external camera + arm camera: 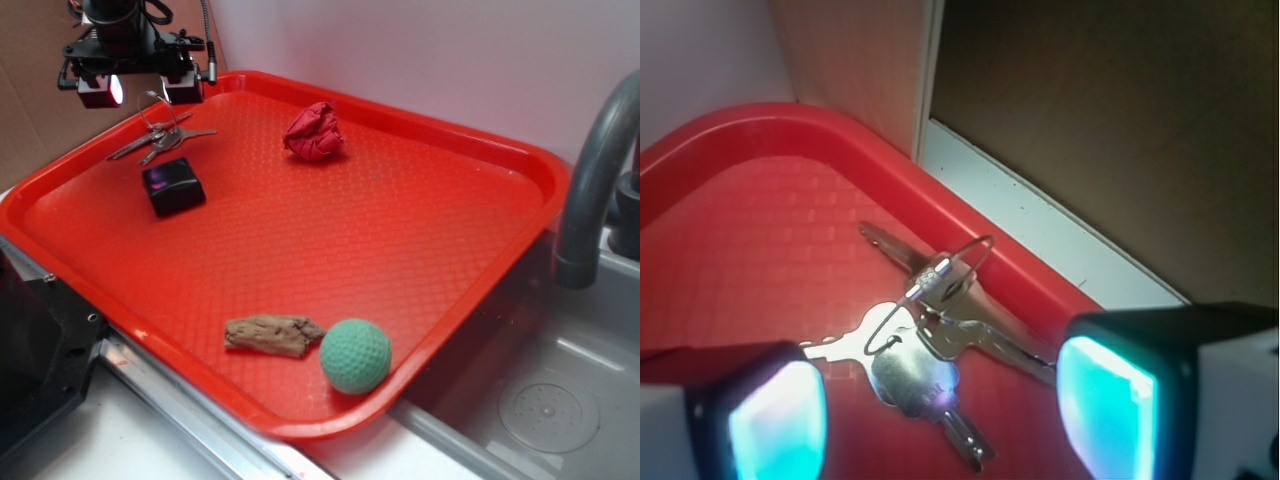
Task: Grab the silver keys.
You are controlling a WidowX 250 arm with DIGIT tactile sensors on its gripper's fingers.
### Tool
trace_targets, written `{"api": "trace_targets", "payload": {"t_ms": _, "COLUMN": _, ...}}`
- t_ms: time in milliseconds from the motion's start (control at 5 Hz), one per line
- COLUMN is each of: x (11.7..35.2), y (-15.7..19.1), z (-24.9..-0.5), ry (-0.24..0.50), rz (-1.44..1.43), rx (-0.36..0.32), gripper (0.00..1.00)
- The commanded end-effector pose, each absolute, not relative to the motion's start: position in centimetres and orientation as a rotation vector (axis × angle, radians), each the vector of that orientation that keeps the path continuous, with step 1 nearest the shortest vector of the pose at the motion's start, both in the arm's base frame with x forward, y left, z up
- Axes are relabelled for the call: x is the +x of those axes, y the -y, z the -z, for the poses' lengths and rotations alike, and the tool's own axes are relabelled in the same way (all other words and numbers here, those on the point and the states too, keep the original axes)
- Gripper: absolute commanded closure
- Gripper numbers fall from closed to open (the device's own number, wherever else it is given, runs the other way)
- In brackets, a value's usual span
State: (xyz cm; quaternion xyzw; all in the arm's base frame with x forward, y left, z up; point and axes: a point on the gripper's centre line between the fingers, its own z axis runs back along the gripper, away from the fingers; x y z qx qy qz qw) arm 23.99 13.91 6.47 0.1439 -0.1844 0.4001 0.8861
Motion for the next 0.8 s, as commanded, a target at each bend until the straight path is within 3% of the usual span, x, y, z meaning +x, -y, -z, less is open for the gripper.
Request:
{"api": "trace_targets", "payload": {"t_ms": 0, "x": 26.7, "y": -17.2, "z": -5.4, "ry": 0.427, "rz": -0.913, "rx": 0.331, "gripper": 0.0}}
{"api": "trace_targets", "payload": {"t_ms": 200, "x": 27.5, "y": -18.1, "z": -4.5, "ry": 0.413, "rz": -0.915, "rx": 0.317, "gripper": 0.0}}
{"api": "trace_targets", "payload": {"t_ms": 400, "x": 27.9, "y": -17.8, "z": -3.5, "ry": 0.367, "rz": -0.942, "rx": 0.317, "gripper": 0.31}}
{"api": "trace_targets", "payload": {"t_ms": 600, "x": 27.9, "y": -16.6, "z": -3.7, "ry": 0.351, "rz": -0.937, "rx": 0.299, "gripper": 1.0}}
